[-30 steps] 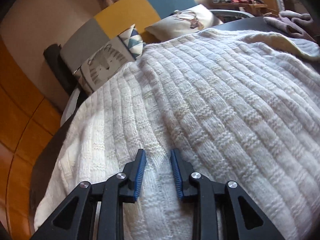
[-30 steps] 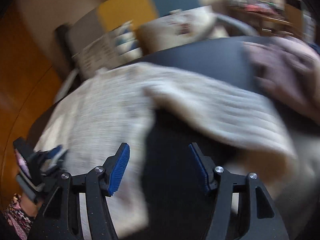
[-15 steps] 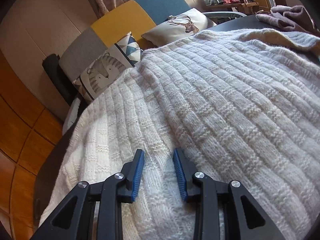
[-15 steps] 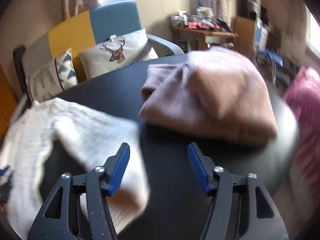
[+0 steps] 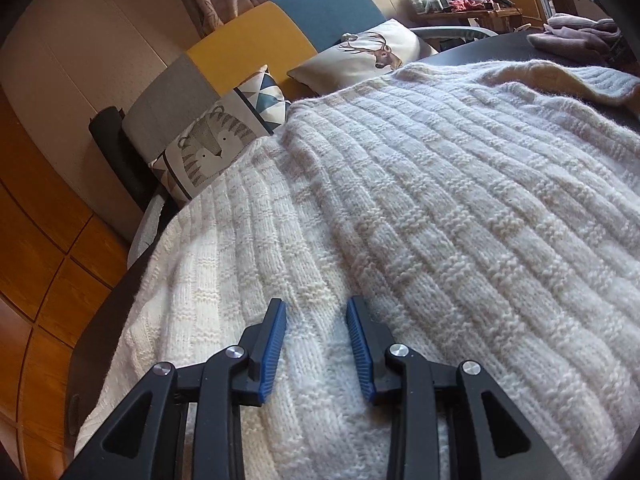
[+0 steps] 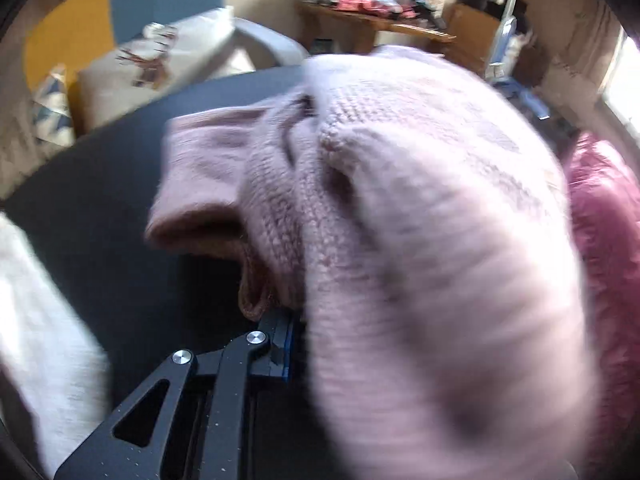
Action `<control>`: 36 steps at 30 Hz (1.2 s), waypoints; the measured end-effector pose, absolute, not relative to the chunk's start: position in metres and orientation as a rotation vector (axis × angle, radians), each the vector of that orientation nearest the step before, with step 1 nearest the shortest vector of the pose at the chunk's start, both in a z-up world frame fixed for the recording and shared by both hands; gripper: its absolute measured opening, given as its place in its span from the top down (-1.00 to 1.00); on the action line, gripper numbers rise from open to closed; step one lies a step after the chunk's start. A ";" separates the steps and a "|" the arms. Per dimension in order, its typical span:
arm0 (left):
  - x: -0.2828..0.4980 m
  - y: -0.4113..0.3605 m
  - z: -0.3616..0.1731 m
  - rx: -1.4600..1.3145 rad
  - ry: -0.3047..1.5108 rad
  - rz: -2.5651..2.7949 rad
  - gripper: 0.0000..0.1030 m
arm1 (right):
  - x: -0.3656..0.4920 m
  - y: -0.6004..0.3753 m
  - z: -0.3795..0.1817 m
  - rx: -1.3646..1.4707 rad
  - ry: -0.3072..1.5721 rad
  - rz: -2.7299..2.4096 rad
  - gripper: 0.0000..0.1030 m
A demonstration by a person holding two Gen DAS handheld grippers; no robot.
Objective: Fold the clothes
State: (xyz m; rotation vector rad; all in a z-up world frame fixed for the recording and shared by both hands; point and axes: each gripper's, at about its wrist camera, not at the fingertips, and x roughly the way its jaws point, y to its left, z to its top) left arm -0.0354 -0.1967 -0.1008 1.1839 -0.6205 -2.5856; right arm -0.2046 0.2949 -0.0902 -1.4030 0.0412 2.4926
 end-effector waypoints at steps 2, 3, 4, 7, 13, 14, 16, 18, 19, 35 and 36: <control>-0.035 -0.197 -0.101 1.182 -0.621 -2.585 0.36 | -0.198 0.307 -0.087 -1.406 0.128 2.482 0.59; -0.035 -0.197 -0.101 1.181 -0.623 -2.585 0.36 | -0.193 0.308 -0.085 -1.428 0.182 2.511 0.59; -0.035 -0.197 -0.101 1.180 -0.623 -2.585 0.36 | -0.184 0.304 -0.081 -1.472 0.245 2.555 0.59; -0.035 -0.197 -0.101 1.179 -0.621 -2.587 0.36 | -0.143 0.280 -0.061 -1.562 0.436 2.743 0.25; -0.035 -0.198 -0.100 1.180 -0.612 -2.592 0.36 | -0.071 0.219 -0.037 -1.631 0.387 2.921 -0.52; -0.035 -0.198 -0.100 1.179 -0.612 -2.593 0.36 | -0.064 0.214 -0.041 -1.658 0.350 2.895 -0.52; -0.035 -0.198 -0.100 1.178 -0.613 -2.592 0.36 | -0.054 0.206 -0.051 -1.717 0.340 2.840 -0.52; -0.034 -0.197 -0.100 1.176 -0.615 -2.592 0.36 | -0.048 0.197 -0.063 -1.747 0.403 2.797 -0.52; -0.034 -0.197 -0.100 1.175 -0.617 -2.591 0.36 | -0.046 0.193 -0.067 -1.748 0.445 2.776 -0.51; -0.036 -0.198 -0.100 1.173 -0.615 -2.593 0.36 | -0.085 0.150 0.004 -1.065 -1.132 2.619 0.85; -0.036 -0.198 -0.100 1.173 -0.615 -2.593 0.36 | -0.087 0.151 0.004 -1.007 -1.212 2.578 0.85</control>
